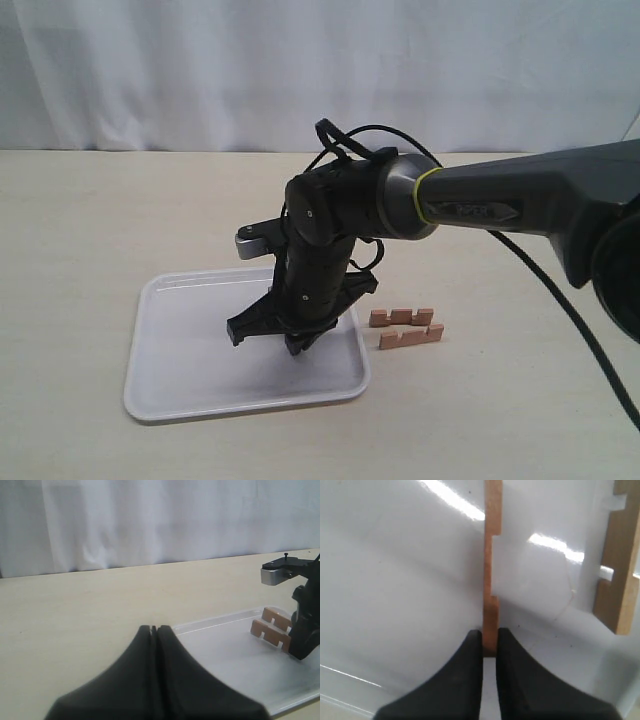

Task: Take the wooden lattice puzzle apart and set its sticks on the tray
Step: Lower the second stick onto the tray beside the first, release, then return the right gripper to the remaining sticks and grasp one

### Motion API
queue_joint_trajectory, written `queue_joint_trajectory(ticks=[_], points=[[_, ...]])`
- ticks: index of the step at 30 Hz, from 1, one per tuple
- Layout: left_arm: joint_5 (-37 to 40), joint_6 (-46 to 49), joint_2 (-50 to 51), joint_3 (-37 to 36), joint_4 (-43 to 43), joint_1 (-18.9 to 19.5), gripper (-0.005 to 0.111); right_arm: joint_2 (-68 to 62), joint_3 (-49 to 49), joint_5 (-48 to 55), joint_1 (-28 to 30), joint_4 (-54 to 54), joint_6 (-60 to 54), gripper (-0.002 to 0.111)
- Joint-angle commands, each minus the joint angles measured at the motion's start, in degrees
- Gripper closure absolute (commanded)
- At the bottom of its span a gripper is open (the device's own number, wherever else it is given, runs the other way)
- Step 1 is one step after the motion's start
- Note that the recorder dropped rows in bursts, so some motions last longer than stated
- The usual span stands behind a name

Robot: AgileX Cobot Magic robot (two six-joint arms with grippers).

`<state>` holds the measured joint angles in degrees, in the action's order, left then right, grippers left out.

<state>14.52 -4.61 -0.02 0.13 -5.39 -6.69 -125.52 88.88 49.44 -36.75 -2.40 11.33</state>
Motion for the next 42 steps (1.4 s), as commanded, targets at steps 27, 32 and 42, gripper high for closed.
queue_joint_trajectory(ticks=[27,32,42], points=[[-0.72,-0.18,0.02,-0.13,0.04,0.05,0.107,14.95,0.33,14.28,0.55,9.3,-5.1,0.062],[-0.72,-0.18,0.02,-0.13,0.04,0.05,0.107,16.72,-0.69,16.91,2.8,9.63,-5.86,0.062],[-0.72,-0.18,0.02,-0.13,0.04,0.05,0.107,24.54,-14.07,12.48,12.58,9.63,-9.47,0.062]])
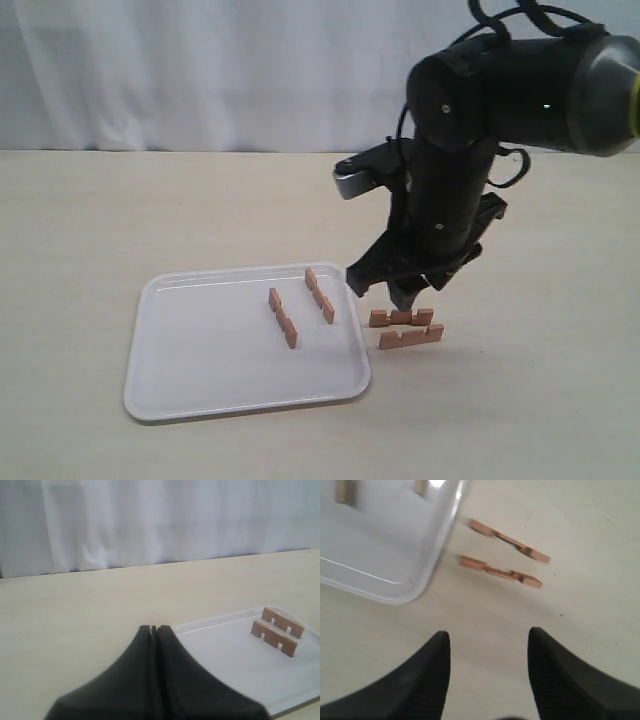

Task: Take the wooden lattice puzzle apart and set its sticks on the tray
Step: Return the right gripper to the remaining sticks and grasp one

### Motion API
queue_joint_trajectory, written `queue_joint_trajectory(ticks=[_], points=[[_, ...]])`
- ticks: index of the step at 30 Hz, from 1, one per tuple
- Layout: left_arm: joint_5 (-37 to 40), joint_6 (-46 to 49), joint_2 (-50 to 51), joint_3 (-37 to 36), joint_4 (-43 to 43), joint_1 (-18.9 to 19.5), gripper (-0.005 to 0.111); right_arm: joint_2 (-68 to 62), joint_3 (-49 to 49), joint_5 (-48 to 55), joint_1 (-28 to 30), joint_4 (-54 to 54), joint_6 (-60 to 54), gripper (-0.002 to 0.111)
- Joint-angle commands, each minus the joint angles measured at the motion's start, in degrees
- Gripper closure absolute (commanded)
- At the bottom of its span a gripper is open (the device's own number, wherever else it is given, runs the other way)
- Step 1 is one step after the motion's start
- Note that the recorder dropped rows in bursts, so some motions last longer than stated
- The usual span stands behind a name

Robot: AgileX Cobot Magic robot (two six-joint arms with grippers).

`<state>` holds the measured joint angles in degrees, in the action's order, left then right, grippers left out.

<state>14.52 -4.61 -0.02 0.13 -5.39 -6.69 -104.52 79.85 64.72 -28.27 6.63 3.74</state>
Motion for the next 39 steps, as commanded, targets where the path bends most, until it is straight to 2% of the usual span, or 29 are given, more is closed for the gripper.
queue_joint_trajectory(ticks=[1,8,13,16,27,35,39], points=[[-0.72,-0.18,0.02,-0.13,0.04,0.05,0.107,4.34,-6.26,-3.88,5.34,0.6,-2.62,0.062],[-0.72,-0.18,0.02,-0.13,0.04,0.05,0.107,9.02,-14.33,-14.33,11.65,0.6,-10.99,0.062],[-0.72,-0.18,0.02,-0.13,0.04,0.05,0.107,8.28,-18.73,-22.19,11.41,-0.57,-17.99,0.062],[-0.72,-0.18,0.02,-0.13,0.04,0.05,0.107,6.74,-20.28,-25.75,11.41,-3.05,-26.4,0.062],[-0.72,-0.18,0.02,-0.13,0.04,0.05,0.107,-0.3,-20.28,-28.07,11.41,-4.78,-42.9,0.062],[-0.72,-0.18,0.02,-0.13,0.04,0.05,0.107,-3.62,-20.28,-32.58,11.41,-5.02,-46.61,0.062],[-0.72,-0.18,0.02,-0.13,0.04,0.05,0.107,-5.65,-20.28,-33.35,11.41,-8.5,-50.38,0.062]])
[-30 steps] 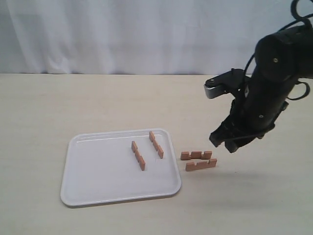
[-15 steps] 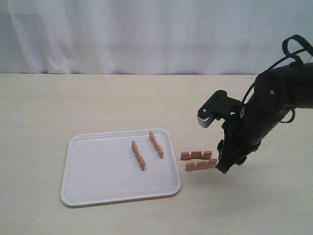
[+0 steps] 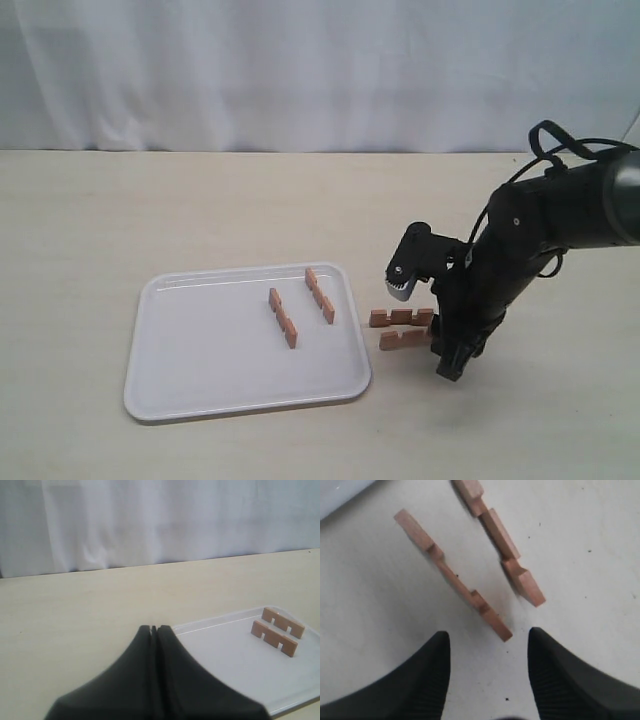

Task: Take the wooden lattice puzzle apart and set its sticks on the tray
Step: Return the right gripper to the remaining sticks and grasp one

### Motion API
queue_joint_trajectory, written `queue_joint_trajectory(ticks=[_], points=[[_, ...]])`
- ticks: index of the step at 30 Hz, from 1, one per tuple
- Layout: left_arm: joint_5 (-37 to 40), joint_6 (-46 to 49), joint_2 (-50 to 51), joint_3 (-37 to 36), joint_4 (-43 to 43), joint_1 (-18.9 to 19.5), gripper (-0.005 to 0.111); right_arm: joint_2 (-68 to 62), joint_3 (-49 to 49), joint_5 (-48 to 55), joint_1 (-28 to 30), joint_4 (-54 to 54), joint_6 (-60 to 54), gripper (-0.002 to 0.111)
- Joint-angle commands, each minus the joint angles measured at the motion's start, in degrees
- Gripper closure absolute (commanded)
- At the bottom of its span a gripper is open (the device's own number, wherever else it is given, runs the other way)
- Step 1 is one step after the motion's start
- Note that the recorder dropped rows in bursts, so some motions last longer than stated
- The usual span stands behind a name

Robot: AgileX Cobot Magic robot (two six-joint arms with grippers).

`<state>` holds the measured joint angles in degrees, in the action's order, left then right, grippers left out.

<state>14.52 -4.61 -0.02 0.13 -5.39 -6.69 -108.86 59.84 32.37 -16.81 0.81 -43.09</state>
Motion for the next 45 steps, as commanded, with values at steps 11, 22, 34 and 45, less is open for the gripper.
queue_joint_trajectory(ticks=[11,22,34,45], points=[[-0.72,-0.18,0.02,-0.13,0.04,0.05,0.107,-2.26,-0.27,-0.91,-0.05,-3.63,-4.67,0.062],[-0.72,-0.18,0.02,-0.13,0.04,0.05,0.107,-2.26,-0.27,-1.19,-0.05,-3.63,-4.07,0.062],[-0.72,-0.18,0.02,-0.13,0.04,0.05,0.107,-2.26,-0.27,-1.02,-0.05,-3.63,-3.6,0.084],[-0.72,-0.18,0.02,-0.13,0.04,0.05,0.107,-2.26,-0.17,6.87,-0.05,-3.63,-2.12,0.104]])
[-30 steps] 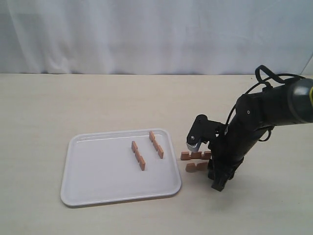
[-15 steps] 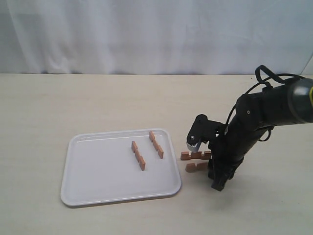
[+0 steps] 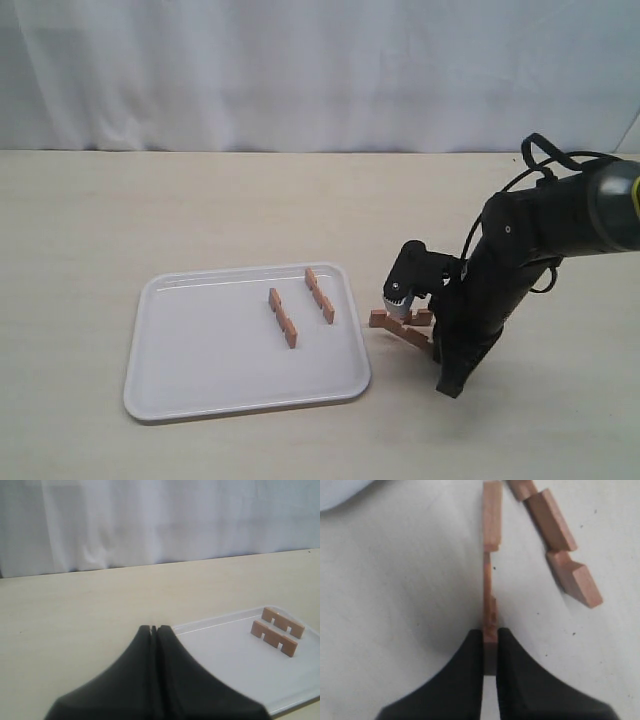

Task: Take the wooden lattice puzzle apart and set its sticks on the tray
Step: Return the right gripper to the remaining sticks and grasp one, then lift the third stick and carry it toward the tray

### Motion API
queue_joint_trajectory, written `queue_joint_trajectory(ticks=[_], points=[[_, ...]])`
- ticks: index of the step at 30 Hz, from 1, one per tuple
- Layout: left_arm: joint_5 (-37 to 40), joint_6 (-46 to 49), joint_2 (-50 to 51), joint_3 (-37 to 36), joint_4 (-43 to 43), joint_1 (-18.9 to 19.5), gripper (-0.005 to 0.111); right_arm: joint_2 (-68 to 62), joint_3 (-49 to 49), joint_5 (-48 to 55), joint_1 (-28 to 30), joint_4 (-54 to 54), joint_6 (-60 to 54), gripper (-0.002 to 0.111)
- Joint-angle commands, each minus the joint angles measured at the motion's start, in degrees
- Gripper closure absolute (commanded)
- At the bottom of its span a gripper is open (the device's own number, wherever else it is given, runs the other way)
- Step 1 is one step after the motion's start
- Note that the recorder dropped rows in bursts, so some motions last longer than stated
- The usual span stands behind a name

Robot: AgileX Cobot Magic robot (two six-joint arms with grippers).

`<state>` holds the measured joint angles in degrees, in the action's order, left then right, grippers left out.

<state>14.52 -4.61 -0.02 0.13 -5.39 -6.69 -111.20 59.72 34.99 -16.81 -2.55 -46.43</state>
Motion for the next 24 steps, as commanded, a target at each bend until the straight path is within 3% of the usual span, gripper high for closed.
queue_joint_trajectory(ticks=[1,14,24], points=[[-0.72,-0.18,0.02,-0.13,0.04,0.05,0.107,0.09,-0.05,5.36,-0.05,-0.26,1.78,0.104],[-0.72,-0.18,0.02,-0.13,0.04,0.05,0.107,6.79,0.07,10.92,-0.05,-6.36,2.37,0.104],[-0.72,-0.18,0.02,-0.13,0.04,0.05,0.107,12.22,0.07,10.92,-0.05,-21.0,2.25,0.104]])
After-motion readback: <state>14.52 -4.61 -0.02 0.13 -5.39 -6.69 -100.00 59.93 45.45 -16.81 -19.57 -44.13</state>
